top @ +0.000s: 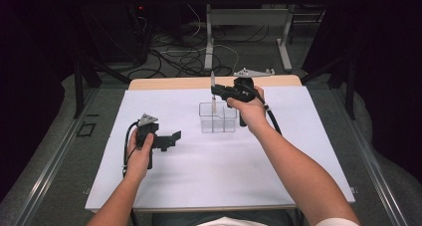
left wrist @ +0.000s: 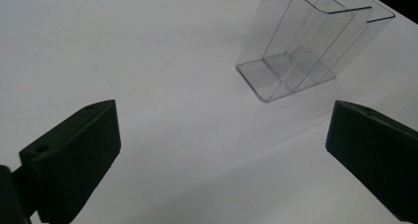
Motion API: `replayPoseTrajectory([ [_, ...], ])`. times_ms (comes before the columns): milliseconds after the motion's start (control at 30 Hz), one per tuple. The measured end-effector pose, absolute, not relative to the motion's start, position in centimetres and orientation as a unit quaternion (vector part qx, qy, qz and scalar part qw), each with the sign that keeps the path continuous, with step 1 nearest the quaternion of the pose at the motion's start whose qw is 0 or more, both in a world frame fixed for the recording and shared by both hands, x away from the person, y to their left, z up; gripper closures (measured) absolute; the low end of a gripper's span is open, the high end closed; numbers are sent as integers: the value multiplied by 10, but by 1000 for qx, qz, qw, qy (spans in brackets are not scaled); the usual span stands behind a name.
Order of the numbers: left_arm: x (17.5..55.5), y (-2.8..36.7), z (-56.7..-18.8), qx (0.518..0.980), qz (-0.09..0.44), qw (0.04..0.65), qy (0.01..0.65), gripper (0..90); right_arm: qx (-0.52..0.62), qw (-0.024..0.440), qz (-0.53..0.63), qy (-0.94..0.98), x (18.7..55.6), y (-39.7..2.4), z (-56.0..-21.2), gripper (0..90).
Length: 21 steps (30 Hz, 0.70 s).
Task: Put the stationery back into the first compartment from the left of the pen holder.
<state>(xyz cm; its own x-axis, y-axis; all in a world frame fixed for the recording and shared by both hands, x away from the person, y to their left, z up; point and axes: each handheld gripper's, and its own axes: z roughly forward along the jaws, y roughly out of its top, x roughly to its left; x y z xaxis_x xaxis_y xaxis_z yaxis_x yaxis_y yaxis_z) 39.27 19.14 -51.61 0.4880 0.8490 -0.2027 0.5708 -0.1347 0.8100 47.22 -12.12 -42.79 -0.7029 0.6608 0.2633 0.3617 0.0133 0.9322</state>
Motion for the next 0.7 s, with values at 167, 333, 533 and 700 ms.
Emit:
replayPoseTrajectory([
  [167, 393, 191, -516, 736, 155, 449, 483, 3, 381, 135, 615, 677, 476, -120, -430, 796],
  [333, 392, 193, -515, 738, 155, 447, 481, 3, 404, 128, 628, 652, 480, -116, -435, 796],
  [533, 391, 194, -516, 735, 158, 449, 483, 3, 417, 132, 632, 640, 482, -106, -441, 796],
  [700, 390, 196, -516, 734, 159, 449, 484, 3, 411, 148, 628, 643, 483, -97, -447, 796],
])
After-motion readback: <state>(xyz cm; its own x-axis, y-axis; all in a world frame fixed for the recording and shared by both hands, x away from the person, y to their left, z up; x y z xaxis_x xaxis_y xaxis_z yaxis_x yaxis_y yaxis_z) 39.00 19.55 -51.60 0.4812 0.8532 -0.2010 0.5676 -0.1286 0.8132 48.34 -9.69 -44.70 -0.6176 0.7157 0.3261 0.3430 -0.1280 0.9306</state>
